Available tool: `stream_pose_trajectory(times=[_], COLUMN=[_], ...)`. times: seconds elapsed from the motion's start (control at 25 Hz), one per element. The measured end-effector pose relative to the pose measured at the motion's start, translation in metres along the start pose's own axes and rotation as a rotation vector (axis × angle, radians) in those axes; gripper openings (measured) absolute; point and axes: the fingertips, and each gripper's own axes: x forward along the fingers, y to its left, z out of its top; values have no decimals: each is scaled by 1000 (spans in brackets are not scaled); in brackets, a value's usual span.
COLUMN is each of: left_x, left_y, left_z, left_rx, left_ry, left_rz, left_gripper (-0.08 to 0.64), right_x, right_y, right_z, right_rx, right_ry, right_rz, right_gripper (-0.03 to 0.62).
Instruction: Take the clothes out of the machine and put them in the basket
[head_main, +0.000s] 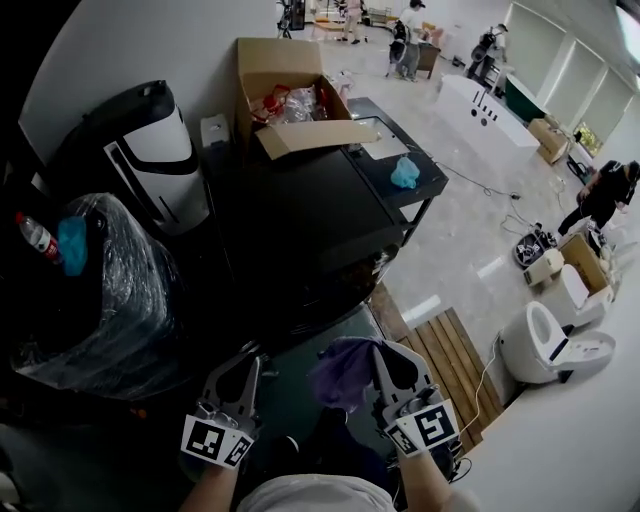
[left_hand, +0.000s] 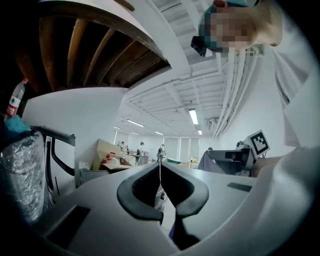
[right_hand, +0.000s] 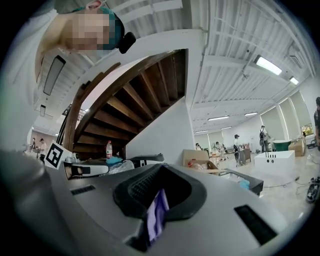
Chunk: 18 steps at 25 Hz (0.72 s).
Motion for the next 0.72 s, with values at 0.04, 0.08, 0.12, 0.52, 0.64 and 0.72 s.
stream_pose_trajectory(times=[0.04, 0.08, 0.12, 0.52, 0.64, 0.72], left_x=[-4, -7, -11, -38, -45, -52], left_y=[1, 2, 1, 1, 3, 5], left_z=[7, 12, 17, 30, 28, 30], left_rx=[2, 4, 6, -28, -34, -27], left_ry=[-6, -11, -15, -48, -49, -56], left_rz=[7, 12, 17, 163, 222, 270], left_gripper=[21, 21, 21, 21, 22, 23], right_x=[0, 1, 0, 12, 22, 31], right_y=[3, 6, 9, 29, 39, 47], right_z=[7, 14, 20, 55, 54, 54], right_rx=[2, 5, 7, 8, 13, 14], right_ry=[-7, -13, -18, -50, -40, -34], right_rz=[5, 11, 18, 187, 277, 335], right_gripper=[15, 15, 15, 15, 15, 15])
